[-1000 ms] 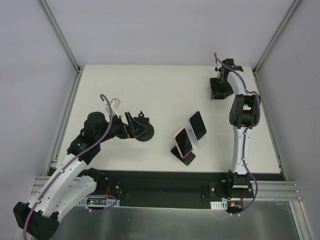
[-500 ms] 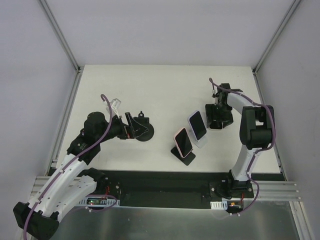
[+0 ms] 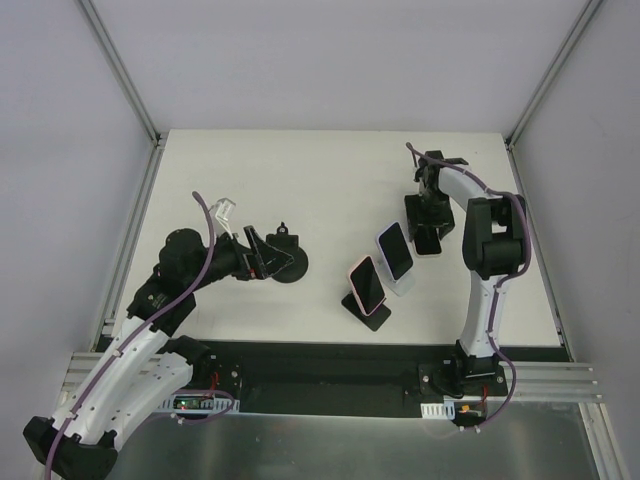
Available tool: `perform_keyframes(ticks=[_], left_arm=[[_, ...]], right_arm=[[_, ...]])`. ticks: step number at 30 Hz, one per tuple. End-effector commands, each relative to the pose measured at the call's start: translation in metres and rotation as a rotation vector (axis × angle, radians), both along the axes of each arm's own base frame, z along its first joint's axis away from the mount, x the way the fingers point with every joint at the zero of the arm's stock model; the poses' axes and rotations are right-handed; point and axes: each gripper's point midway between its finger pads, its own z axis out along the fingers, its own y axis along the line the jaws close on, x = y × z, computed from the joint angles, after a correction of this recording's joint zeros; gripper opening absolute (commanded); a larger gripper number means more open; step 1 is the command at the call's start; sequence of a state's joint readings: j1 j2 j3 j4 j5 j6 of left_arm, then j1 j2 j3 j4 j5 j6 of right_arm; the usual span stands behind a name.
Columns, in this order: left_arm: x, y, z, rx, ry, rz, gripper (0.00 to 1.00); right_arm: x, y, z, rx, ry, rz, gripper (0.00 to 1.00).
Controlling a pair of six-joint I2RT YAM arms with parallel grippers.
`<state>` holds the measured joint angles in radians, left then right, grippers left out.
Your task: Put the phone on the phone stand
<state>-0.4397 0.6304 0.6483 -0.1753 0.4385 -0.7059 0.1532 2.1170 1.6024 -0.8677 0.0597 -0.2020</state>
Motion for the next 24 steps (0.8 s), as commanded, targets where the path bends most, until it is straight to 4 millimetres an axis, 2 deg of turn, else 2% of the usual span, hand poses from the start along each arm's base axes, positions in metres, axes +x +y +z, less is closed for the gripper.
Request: perform_keyframes(ticks=[1,2,7,8,9,10,11,13,14,16,17,18,19,21,22,23,24], left_arm=[[-0.004,-0.002,0.014,-0.027,-0.024,-0.014,0.95],[-0.004,-0.002,0.015,-0.026,-0.026,-0.015,0.95],[-0.004,0.001,0.026,-0.006,-0.062,-0.015,0.95],[-0.005,0.001,0.034,-0.008,-0.08,-0.015,0.95],[-0.005,0.002,0.036,-0.003,-0.09,-0.014,0.95],[-0.005,0.003,0.038,0.01,-0.098,-0.012,0.95],[-0.005,0.004,0.041,0.014,-0.108,-0.009,0.95],[-0.005,0.007,0.052,0.023,-0.139,-0.005,0.95],[-0.005,0.008,0.061,0.023,-0.158,0.003,0.96],[-0.004,0.01,0.068,0.029,-0.178,0.013,0.96],[-0.004,0.012,0.073,0.029,-0.186,0.02,0.96],[-0.002,0.013,0.075,0.031,-0.191,0.029,0.96],[-0.002,0.013,0.076,0.029,-0.191,0.034,0.96],[0.0,0.014,0.083,0.023,-0.195,0.045,0.96],[0.0,0.013,0.085,0.012,-0.182,0.047,0.96],[0.002,0.011,0.092,0.003,-0.181,0.048,0.96],[0.002,0.009,0.095,-0.006,-0.177,0.038,0.96]], right_arm=[[0.008,-0.003,-0.003,-0.022,-0.006,-0.016,0.61],[0.01,-0.006,-0.002,-0.028,-0.016,-0.018,0.51],[0.016,-0.013,0.011,-0.041,-0.076,-0.005,0.22],[0.022,-0.016,0.022,-0.043,-0.12,-0.007,0.1],[0.024,-0.018,0.027,-0.042,-0.146,-0.006,0.02],[0.023,-0.023,0.03,-0.061,-0.163,-0.008,0.01],[0.029,-0.024,0.045,-0.062,-0.226,-0.006,0.01],[0.034,-0.031,0.06,-0.084,-0.291,-0.02,0.01],[0.039,-0.034,0.076,-0.077,-0.357,-0.028,0.01],[0.044,-0.038,0.095,-0.09,-0.434,-0.033,0.01],[0.049,-0.037,0.116,-0.08,-0.523,-0.03,0.01],[0.051,-0.036,0.127,-0.073,-0.57,-0.018,0.01],[0.052,-0.033,0.138,-0.06,-0.62,0.017,0.01],[0.053,-0.022,0.175,-0.015,-0.79,0.078,0.01],[0.05,-0.006,0.19,0.043,-0.854,0.184,0.01],[0.046,0.009,0.232,0.058,-1.014,0.255,0.01],[0.035,0.022,0.232,0.081,-1.04,0.322,0.01]])
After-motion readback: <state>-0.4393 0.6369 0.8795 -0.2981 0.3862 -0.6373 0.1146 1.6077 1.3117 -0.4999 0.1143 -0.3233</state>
